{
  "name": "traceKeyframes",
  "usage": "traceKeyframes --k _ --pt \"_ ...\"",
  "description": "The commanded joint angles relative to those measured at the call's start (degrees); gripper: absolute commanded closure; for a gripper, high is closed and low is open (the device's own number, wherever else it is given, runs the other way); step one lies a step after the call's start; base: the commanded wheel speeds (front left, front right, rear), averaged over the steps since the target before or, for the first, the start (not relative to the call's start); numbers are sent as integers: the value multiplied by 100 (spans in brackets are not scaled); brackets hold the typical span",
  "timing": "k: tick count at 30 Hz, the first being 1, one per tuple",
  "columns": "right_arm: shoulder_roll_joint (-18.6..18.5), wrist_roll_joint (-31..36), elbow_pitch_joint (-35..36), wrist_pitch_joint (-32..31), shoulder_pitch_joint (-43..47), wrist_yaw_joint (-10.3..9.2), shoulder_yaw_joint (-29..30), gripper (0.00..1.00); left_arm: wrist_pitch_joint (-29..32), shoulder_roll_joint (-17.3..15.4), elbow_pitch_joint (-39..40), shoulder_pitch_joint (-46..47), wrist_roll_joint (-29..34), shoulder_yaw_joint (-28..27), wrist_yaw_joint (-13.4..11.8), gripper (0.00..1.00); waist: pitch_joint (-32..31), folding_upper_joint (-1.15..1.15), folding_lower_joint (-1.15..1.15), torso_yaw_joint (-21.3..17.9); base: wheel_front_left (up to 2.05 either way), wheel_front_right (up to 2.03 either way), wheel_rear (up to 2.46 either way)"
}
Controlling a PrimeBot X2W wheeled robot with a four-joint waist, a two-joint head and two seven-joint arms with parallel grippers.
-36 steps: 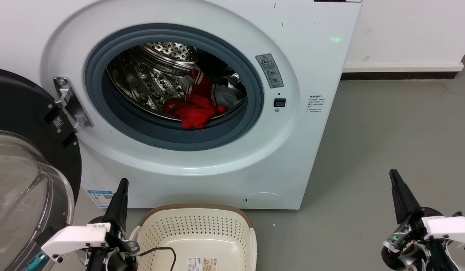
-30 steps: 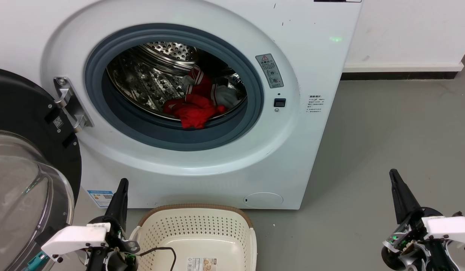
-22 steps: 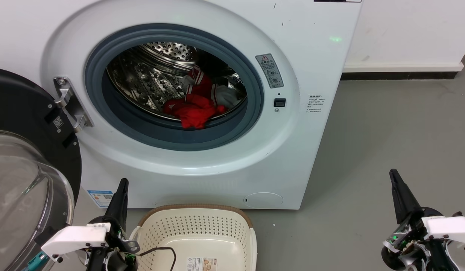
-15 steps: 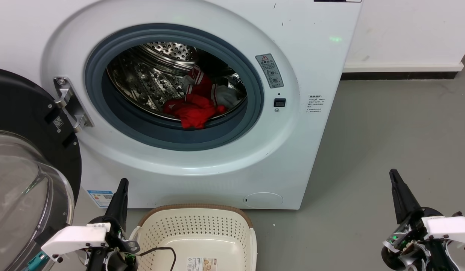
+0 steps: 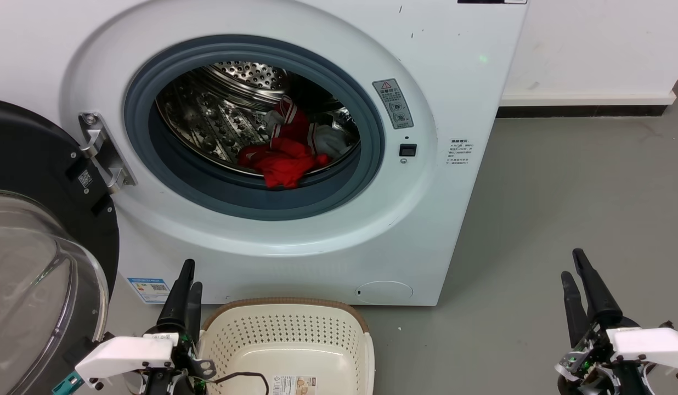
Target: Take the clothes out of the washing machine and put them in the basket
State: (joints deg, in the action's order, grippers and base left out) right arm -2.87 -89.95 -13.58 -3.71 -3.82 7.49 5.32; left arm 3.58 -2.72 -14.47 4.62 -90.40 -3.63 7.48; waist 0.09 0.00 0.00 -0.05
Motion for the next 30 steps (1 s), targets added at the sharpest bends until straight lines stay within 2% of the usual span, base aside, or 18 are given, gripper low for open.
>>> traceKeyframes --k 1,9,22,30 --pt "-37 156 148 77 -29 1 -32 0 -73 -22 142 149 137 44 1 0 -4 0 0 1 0 0 0" --pt "-85 1010 333 260 48 1 -76 0 -253 -21 323 178 783 45 1 0 -18 0 0 -5 0 0 0" --pt "-49 3415 771 586 212 1 -118 0 -573 -52 516 294 2503 249 1 0 -32 0 0 -18 0 0 0" --pt "-15 4404 878 697 300 1 -140 0 -739 -56 540 312 3431 355 1 0 -41 0 0 -29 0 0 0"
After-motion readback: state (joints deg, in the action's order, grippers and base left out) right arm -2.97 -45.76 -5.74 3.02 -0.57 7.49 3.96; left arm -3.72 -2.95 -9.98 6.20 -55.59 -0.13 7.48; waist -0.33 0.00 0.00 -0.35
